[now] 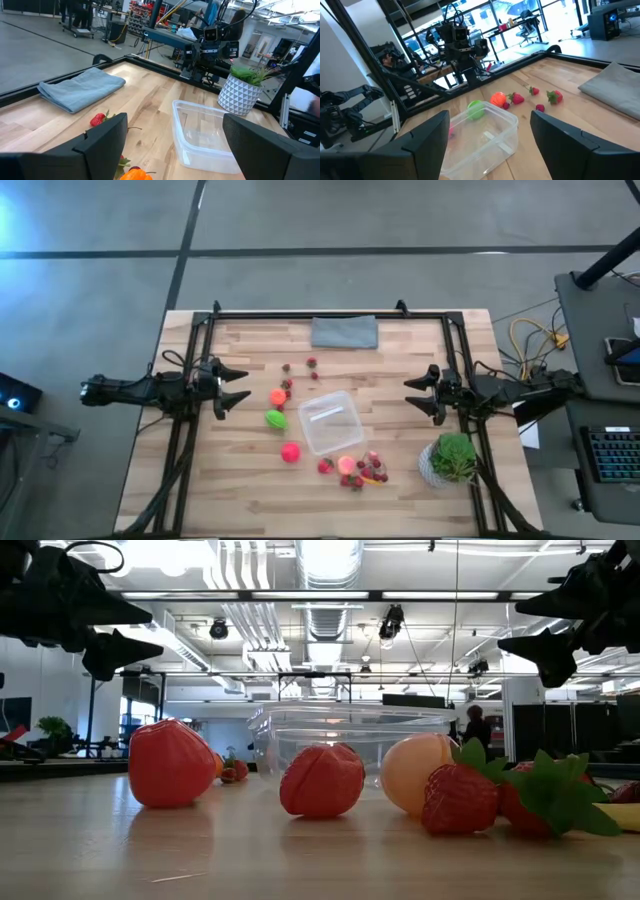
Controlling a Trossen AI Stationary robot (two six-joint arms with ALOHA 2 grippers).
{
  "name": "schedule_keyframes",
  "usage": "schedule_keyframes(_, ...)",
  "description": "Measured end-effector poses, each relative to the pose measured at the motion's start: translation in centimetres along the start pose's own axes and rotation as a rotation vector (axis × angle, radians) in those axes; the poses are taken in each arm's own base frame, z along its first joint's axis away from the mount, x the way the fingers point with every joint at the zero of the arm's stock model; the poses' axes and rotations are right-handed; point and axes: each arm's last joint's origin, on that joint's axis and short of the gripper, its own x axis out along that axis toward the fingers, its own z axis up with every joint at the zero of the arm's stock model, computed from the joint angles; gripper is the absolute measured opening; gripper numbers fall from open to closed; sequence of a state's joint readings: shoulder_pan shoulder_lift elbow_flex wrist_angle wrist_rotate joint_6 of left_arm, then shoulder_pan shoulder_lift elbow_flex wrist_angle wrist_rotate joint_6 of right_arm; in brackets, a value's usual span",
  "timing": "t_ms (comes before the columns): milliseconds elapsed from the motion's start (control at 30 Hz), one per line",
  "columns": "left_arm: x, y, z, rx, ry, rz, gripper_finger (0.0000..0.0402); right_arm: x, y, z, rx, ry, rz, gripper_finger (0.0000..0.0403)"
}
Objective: Pick and placing Produce into tupperware
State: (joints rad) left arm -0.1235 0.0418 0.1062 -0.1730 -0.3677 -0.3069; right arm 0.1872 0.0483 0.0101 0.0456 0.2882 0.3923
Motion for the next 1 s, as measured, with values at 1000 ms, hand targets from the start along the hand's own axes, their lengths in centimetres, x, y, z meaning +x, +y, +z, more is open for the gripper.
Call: schedule_keyframes(1000, 0.00, 0.00, 0.00, 0.000, 0.000, 0.000, 0.0313, -0.05, 0.37, 0.95, 0.032, -0.098, 0.039, 0.0266)
